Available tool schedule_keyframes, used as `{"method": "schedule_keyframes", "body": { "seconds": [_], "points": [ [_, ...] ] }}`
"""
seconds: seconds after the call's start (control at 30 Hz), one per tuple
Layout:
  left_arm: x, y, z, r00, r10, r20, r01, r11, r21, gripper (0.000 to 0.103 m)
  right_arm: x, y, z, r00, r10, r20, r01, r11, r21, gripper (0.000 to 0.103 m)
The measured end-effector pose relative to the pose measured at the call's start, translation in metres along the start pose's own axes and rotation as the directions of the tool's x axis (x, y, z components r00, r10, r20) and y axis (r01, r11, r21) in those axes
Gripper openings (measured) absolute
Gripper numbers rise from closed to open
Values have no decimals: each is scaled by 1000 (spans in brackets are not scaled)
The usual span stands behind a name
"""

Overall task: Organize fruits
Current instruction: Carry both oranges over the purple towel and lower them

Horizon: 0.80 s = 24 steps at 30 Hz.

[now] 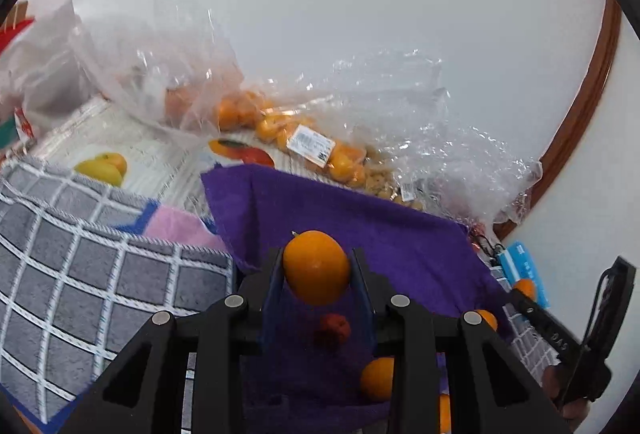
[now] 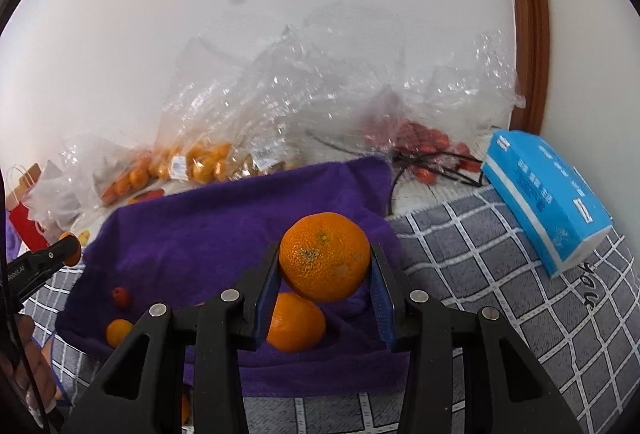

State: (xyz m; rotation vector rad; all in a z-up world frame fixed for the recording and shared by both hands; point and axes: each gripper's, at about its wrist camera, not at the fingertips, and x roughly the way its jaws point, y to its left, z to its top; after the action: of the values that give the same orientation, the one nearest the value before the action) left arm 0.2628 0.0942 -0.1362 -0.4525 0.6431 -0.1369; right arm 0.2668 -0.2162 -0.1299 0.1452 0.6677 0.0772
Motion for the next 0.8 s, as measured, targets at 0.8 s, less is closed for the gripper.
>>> {"method": "schedule_keyframes", "body": {
  "seconds": [0.8],
  "points": [
    [15,-37,-26,994,-40,-97,53,989,135,31,18,-4,-6,995,-85,-52,85,996,4,42]
  ]
}}
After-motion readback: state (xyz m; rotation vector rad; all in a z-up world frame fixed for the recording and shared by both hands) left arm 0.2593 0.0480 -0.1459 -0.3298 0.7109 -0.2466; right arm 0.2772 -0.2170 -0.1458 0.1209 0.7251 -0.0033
